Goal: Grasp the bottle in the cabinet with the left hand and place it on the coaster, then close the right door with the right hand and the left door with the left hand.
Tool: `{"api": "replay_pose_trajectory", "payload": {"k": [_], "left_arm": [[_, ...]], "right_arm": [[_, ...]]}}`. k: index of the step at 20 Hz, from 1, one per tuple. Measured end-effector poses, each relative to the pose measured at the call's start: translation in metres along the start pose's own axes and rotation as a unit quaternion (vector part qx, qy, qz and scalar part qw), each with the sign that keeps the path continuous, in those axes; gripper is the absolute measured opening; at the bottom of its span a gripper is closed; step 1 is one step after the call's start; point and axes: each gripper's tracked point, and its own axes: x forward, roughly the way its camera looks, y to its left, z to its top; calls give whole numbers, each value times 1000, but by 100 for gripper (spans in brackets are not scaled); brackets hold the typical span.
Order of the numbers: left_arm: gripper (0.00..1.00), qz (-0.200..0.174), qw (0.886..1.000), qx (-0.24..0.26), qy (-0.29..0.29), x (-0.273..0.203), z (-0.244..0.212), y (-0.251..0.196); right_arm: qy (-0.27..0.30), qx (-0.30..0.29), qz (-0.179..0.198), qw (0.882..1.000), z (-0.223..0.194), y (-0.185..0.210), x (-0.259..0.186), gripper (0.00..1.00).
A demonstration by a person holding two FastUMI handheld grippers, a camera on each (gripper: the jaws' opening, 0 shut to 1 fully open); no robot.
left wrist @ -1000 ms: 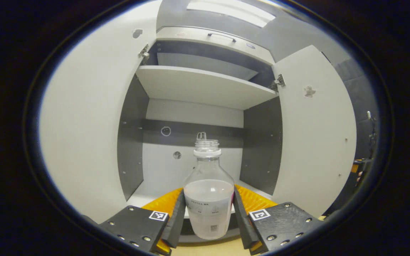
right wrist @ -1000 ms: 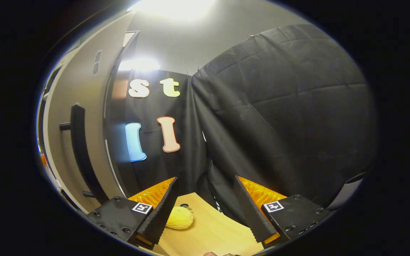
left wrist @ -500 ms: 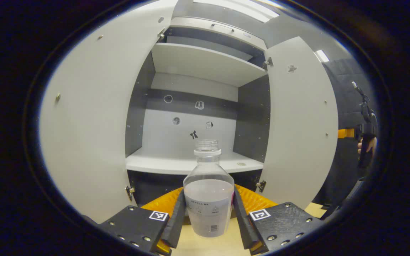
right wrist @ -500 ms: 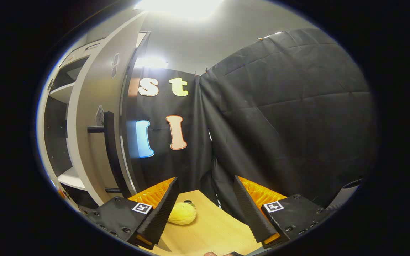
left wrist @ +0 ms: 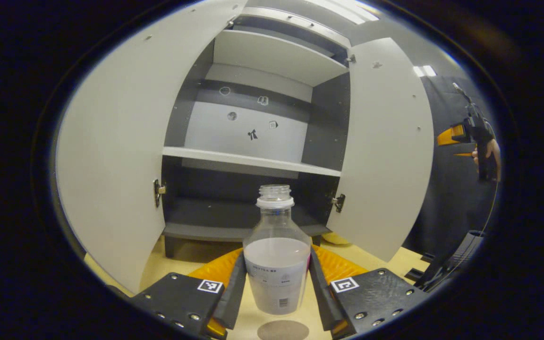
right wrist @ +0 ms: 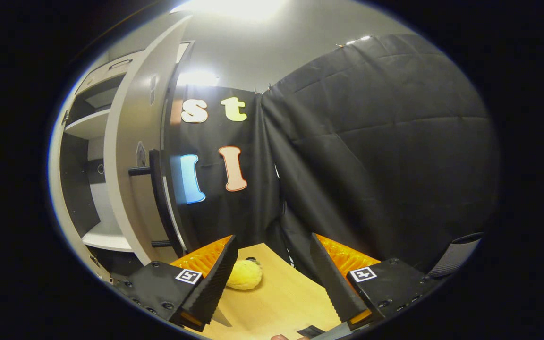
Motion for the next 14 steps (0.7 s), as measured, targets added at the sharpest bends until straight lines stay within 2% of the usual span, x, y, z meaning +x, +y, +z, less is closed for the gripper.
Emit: {"api": "replay_pose_trajectory", "payload": {"k": [5, 9, 14], "left_arm": [[68, 3, 1000, -7, 25, -18, -47, -4], [68, -1, 999, -8, 40, -21, -71, -11], [67, 0, 999, 21, 44, -19, -99, -20]], "right_arm": [[11, -13, 5, 1000, -6, 6, -7, 98], [15, -7, -6, 1000, -11, 0, -13, 98], [28, -4, -16, 999, -21, -12, -25, 98]]}}
